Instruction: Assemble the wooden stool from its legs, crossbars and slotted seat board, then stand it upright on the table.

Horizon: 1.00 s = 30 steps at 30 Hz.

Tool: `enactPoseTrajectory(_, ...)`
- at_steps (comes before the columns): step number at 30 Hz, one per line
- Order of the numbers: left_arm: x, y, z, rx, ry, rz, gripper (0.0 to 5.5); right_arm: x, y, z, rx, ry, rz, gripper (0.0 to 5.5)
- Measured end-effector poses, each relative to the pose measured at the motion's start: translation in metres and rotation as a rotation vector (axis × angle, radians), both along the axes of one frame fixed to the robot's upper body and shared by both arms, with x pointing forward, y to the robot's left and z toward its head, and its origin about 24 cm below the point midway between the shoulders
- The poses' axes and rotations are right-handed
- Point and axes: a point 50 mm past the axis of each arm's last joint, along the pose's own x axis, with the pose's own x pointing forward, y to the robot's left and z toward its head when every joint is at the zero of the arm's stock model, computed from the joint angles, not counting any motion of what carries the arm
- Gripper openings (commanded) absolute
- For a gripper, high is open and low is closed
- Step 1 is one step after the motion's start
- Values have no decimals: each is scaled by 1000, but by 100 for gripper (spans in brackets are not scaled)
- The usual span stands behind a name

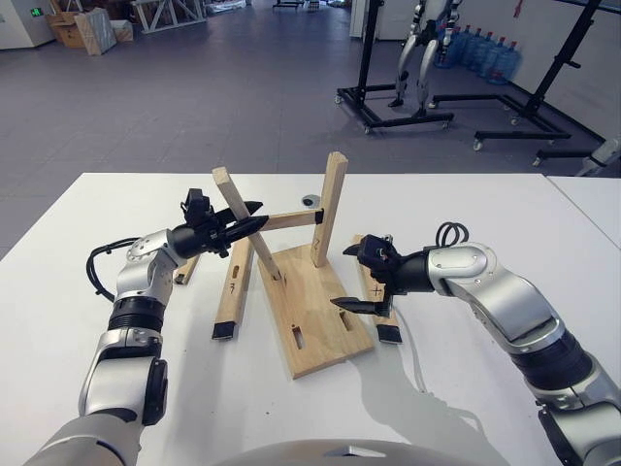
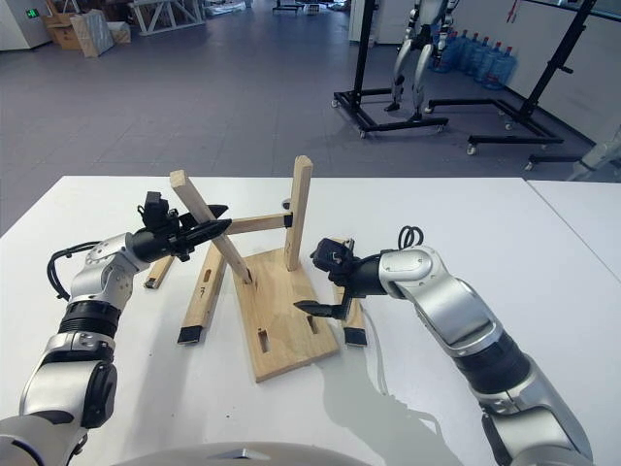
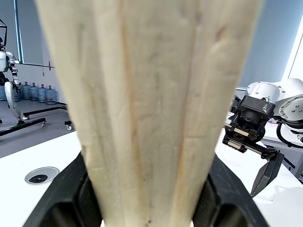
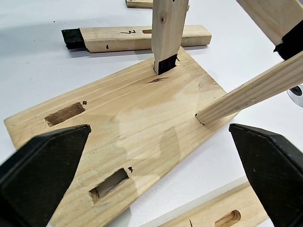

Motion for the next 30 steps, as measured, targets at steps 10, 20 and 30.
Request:
enactPoseTrajectory(10,2,-4,-7,4,77,6,202,0,4,0,17,-4,3,540)
enactPoseTrajectory(20,3,-6,-7,18,85,13,202,0,7,4,42,1,4,540)
enactPoseTrajectory(30,4,-6,-8,9,86,18,202,11,13,157,413,-459,61,540)
